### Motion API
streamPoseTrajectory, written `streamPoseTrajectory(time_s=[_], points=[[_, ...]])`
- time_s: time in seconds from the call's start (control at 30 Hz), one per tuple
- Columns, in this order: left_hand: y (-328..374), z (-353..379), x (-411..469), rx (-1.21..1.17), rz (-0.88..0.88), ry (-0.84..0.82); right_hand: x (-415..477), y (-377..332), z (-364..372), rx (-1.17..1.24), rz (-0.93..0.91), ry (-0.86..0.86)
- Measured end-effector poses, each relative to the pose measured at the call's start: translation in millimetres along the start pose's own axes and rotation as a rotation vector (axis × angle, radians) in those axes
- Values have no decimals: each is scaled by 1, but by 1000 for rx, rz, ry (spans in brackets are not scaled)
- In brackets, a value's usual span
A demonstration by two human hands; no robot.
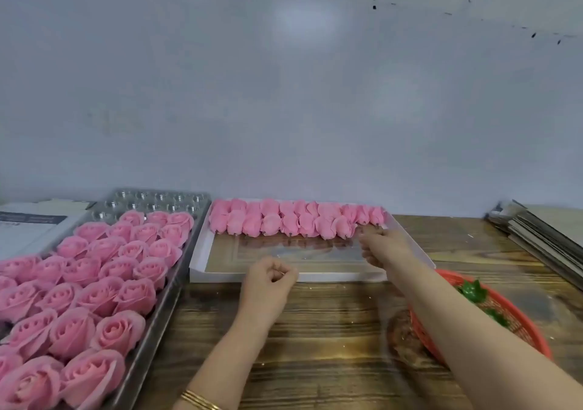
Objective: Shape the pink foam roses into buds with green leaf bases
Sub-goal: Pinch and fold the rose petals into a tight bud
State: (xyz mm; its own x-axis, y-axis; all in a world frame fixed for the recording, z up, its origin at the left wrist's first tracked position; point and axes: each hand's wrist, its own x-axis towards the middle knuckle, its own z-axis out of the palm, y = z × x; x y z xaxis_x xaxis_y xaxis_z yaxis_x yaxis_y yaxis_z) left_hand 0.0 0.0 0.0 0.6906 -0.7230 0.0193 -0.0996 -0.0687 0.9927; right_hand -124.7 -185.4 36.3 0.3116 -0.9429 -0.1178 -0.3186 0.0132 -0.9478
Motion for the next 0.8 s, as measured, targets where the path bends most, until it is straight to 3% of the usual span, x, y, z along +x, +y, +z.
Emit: streamPoseTrajectory(time_s=[0.4,0.8], points=[[-10,2,3,3,-30,-17,59,-7,32,-420,145,63],[-9,1,8,-87,-32,5,73,-2,45,-518,153,128]])
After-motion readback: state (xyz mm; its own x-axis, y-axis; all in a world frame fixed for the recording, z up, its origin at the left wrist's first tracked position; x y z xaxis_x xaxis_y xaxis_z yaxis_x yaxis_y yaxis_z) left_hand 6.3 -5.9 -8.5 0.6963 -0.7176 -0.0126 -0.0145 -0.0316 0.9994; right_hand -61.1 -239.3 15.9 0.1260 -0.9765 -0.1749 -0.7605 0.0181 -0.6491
